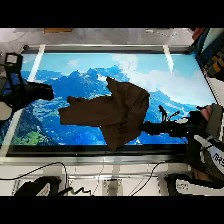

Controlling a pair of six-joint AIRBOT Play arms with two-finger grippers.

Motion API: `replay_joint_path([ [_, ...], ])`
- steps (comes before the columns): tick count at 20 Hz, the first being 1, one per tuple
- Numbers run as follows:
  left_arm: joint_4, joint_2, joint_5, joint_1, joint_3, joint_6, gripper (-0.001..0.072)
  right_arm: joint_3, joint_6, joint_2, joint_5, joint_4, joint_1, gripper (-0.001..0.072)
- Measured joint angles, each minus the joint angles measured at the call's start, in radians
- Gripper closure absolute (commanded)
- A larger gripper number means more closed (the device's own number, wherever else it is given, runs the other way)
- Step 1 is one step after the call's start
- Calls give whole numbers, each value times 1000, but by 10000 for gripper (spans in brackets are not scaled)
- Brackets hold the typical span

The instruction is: Fold the clothes and pants, and hang the long-sleeved shirts on hangers.

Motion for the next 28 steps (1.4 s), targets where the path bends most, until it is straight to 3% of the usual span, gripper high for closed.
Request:
replay_joint_path([
  [1, -1, -20, -18, 4, 0, -18, 405, 2, -16, -3, 5, 1, 0, 427],
  [3, -5, -62, -39, 14, 0, -57, 406, 3, -44, -8, 12, -8, 0, 694],
  [9, -11, -219, -148, 133, 0, -177, 406, 4, -121, -1, 64, -16, 0, 694],
  [11, -26, -275, -204, 198, 0, -176, 405, 5, -137, 6, 70, -12, 0, 694],
  [14, -141, -356, -260, 298, 0, -87, 395, 5, -149, 13, 83, -3, 0, 694],
  [16, -246, -414, -277, 351, 0, -3, 203, 5, -153, 15, 92, 2, 0, 694],
  [17, -280, -441, -285, 365, 0, 32, 198, 5, -154, 16, 94, 2, 0, 694],
  [23, -383, -614, -296, 394, 0, 166, 205, 5, -158, 17, 101, 7, 0, 694],
  [26, -451, -681, -303, 394, 2, 192, 254, 5, -158, 17, 102, 10, 0, 694],
  [27, -475, -697, -306, 391, 2, 208, 285, 5, -158, 17, 102, 12, 0, 694],
  [28, -500, -712, -305, 387, 2, 224, 388, 5, -158, 17, 102, 13, 0, 694],
])
